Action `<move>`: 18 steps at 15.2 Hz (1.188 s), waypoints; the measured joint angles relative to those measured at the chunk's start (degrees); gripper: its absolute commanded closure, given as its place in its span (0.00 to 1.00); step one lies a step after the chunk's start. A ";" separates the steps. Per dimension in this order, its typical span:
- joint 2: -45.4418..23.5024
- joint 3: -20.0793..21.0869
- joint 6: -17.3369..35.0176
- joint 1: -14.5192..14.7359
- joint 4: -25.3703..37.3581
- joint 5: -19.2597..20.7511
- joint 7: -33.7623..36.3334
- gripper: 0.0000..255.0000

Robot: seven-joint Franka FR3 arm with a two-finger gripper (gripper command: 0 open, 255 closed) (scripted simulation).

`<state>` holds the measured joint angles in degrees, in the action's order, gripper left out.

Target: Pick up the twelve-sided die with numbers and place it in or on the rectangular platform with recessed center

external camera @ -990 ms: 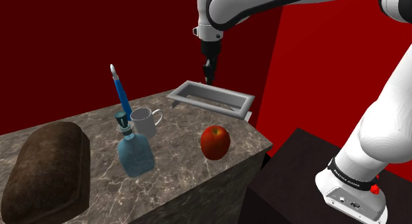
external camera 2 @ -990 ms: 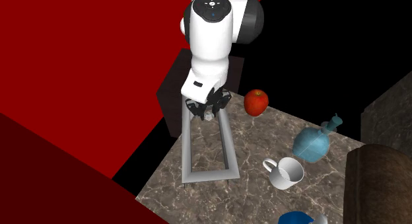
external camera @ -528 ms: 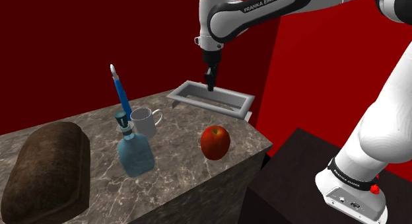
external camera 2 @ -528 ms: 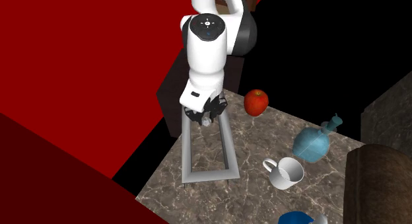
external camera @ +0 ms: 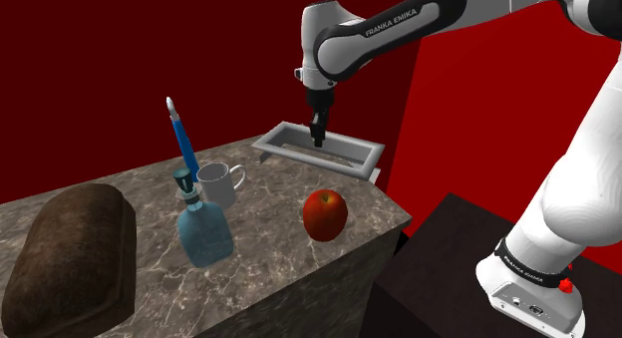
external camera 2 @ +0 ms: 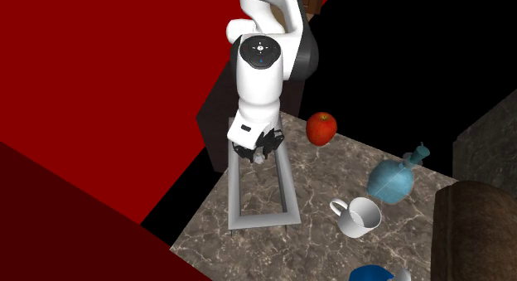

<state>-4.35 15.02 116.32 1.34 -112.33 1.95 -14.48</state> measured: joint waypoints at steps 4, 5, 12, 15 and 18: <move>-0.04 0.00 0.11 0.01 -0.05 0.02 0.02 1.00; -0.04 0.00 0.11 0.01 -0.05 0.02 0.02 0.00; 0.29 0.01 -0.71 0.00 0.46 -0.09 -0.05 0.00; 1.22 -0.07 -5.04 -0.15 3.97 -0.40 -0.48 0.00; 1.61 0.03 -6.62 -0.05 5.13 -0.53 -0.38 0.00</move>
<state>-2.74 15.05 109.71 1.29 -107.20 1.43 -14.86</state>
